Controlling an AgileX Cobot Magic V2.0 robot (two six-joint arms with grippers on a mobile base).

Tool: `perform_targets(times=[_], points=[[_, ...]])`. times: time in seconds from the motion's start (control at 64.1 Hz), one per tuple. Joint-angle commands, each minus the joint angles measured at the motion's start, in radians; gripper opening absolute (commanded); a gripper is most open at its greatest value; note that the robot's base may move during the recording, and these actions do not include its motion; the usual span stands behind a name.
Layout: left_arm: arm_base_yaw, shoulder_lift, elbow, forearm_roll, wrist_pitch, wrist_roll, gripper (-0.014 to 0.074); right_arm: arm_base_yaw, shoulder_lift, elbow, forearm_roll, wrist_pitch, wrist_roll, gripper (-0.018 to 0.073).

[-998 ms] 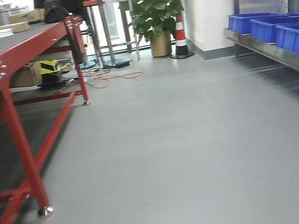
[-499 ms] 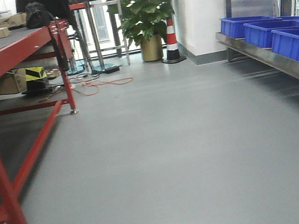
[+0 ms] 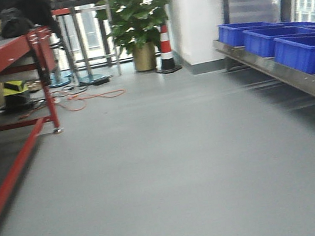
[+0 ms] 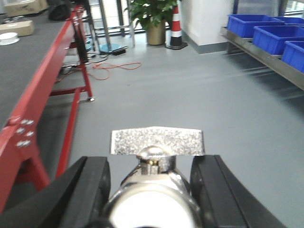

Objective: Place valve from conveyor to right shelf box
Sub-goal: 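Drive the base up to the steel shelf of blue bins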

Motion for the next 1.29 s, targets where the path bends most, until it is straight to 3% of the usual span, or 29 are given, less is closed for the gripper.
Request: perform_targets(times=[0.0,1.279], points=[[-0.005,-0.006,-0.009,-0.006,-0.054,-0.007,-0.0111,0.0,-0.01,-0.008,-0.003,-0.086,-0.006,-0.0162],[-0.005,-0.006,-0.009,-0.006,-0.054,-0.007,-0.0111,0.0,-0.01,-0.008,-0.003,-0.086,-0.006,-0.0162]])
